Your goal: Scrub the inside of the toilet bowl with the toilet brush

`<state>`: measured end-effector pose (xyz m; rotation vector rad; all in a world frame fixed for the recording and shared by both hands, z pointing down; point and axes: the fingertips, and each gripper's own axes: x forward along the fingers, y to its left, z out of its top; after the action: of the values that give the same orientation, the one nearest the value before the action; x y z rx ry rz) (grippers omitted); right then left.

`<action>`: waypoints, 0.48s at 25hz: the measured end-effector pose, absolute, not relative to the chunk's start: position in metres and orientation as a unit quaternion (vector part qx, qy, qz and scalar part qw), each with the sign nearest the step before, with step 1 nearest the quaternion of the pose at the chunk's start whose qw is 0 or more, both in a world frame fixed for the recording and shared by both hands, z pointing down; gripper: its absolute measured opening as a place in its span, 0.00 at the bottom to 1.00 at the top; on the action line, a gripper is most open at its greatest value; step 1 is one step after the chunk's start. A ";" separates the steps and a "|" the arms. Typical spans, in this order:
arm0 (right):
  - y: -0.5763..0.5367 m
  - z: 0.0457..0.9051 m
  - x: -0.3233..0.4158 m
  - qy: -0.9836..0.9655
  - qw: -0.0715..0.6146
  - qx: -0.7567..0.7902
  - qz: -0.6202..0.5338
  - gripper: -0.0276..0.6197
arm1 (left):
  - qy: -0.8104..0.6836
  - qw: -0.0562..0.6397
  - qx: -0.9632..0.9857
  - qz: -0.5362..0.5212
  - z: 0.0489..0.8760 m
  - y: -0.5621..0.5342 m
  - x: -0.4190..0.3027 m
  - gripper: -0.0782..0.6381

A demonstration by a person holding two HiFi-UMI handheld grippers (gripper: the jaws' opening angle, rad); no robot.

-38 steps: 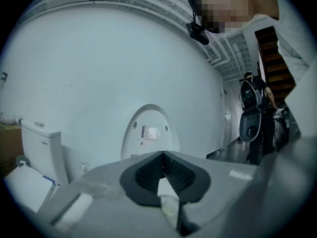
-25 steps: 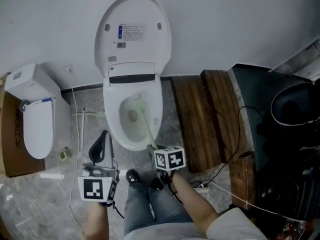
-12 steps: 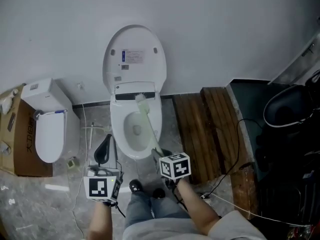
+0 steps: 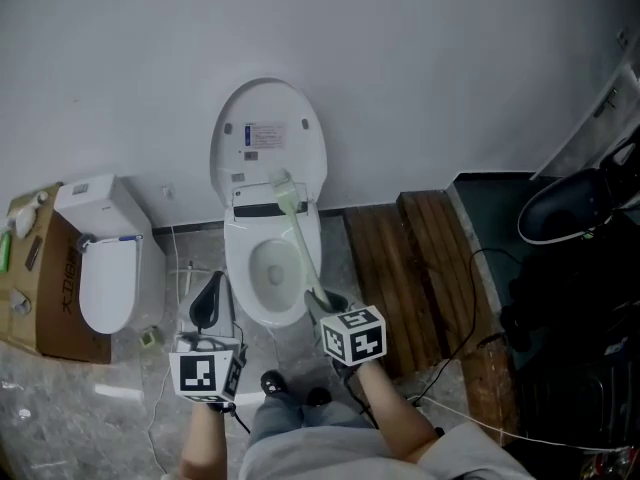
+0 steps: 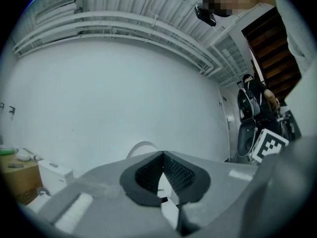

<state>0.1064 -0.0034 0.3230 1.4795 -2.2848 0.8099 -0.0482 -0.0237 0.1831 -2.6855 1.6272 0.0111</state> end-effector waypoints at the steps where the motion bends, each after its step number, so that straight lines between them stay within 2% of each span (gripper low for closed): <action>1: -0.003 0.318 0.108 -0.797 0.147 0.517 0.275 0.13 | 0.518 0.004 -0.855 0.004 0.181 -0.022 -0.048 0.11; 12: 0.003 0.267 0.124 -0.804 0.123 0.549 0.194 0.13 | 0.521 0.032 -0.853 0.015 0.156 -0.002 -0.049 0.11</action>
<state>0.1242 0.0033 0.2667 1.6012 -2.3445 0.5670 -0.0489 -0.0022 0.1564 -2.6265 1.6028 0.0453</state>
